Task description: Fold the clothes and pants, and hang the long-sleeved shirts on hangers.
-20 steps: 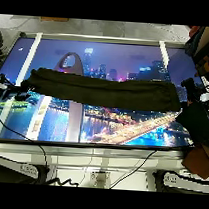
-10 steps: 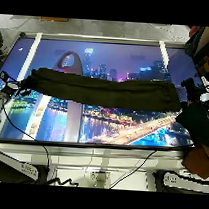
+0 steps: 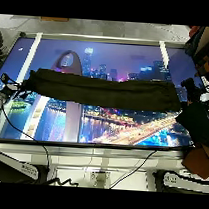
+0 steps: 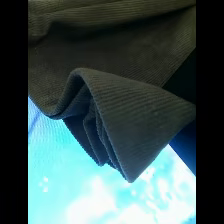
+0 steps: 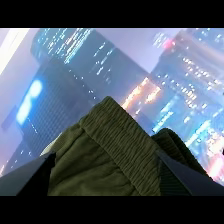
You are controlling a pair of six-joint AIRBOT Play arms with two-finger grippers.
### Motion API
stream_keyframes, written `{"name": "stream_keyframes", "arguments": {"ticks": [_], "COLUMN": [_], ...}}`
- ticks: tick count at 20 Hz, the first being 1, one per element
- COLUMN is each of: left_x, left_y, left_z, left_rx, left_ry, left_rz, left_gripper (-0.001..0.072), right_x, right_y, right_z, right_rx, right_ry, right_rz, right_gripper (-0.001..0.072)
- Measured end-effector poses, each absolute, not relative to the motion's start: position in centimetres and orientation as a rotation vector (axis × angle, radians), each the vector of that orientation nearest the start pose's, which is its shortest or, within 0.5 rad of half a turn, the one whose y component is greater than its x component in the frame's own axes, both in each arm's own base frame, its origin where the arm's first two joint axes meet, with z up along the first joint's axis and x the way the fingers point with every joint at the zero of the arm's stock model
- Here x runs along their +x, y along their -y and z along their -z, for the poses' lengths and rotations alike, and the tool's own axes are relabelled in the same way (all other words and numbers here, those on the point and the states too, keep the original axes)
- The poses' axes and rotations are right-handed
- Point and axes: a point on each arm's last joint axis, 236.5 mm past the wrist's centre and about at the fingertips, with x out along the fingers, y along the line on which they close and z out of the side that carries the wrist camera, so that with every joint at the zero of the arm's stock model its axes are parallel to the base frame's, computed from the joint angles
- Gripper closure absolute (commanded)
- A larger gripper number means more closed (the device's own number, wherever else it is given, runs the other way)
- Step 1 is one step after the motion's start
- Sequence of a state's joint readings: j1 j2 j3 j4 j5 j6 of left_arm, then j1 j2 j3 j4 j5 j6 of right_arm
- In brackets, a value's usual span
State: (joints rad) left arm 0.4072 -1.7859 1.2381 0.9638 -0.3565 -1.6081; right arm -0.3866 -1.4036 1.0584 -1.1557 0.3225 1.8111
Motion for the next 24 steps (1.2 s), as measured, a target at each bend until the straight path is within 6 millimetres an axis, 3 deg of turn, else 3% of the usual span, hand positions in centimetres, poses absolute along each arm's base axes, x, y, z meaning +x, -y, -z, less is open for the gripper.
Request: {"name": "stream_keyframes", "arguments": {"ticks": [3, 7, 8, 10, 11, 14, 16, 20, 24], "left_x": [52.6, 52.1, 51.9, 51.4, 51.0, 48.9, 46.2, 39.8, 34.2], "left_y": [-17.4, -16.4, -16.3, -16.0, -16.0, -16.1, -16.4, -16.8, -17.6], "left_z": [8.8, 5.5, 4.2, 1.6, 0.2, -2.5, -2.1, 1.5, 5.2], "left_rx": [-0.805, -0.680, -0.636, -0.555, -0.510, -0.395, -0.339, -0.322, -0.393], "left_ry": [-0.736, -0.754, -0.754, -0.749, -0.744, -0.777, -0.849, -0.973, -1.050], "left_rz": [-0.422, -0.368, -0.355, -0.334, -0.327, -0.322, -0.340, -0.390, -0.477], "left_gripper": [0.0686, 0.0685, 0.0685, 0.0685, 0.0685, 0.0685, 0.0685, 0.0684, 0.0684], "right_x": [49.2, 49.0, 48.8, 48.4, 48.1, 46.9, 45.8, 43.6, 42.7], "right_y": [16.7, 16.4, 16.2, 15.7, 15.3, 13.9, 12.6, 8.4, 2.6], "right_z": [-2.4, -2.0, -1.7, -1.2, -0.8, 0.3, 1.0, 1.5, 0.2], "right_rx": [0.777, 0.782, 0.783, 0.770, 0.761, 0.734, 0.713, 0.630, 0.502], "right_ry": [-0.531, -0.558, -0.573, -0.611, -0.638, -0.739, -0.821, -0.980, -1.045], "right_rz": [0.442, 0.438, 0.436, 0.425, 0.416, 0.378, 0.338, 0.188, -0.006], "right_gripper": [0.0020, 0.0026, 0.0092, 0.0377, 0.0444, 0.0455, 0.0611, 0.0629, 0.0671]}}
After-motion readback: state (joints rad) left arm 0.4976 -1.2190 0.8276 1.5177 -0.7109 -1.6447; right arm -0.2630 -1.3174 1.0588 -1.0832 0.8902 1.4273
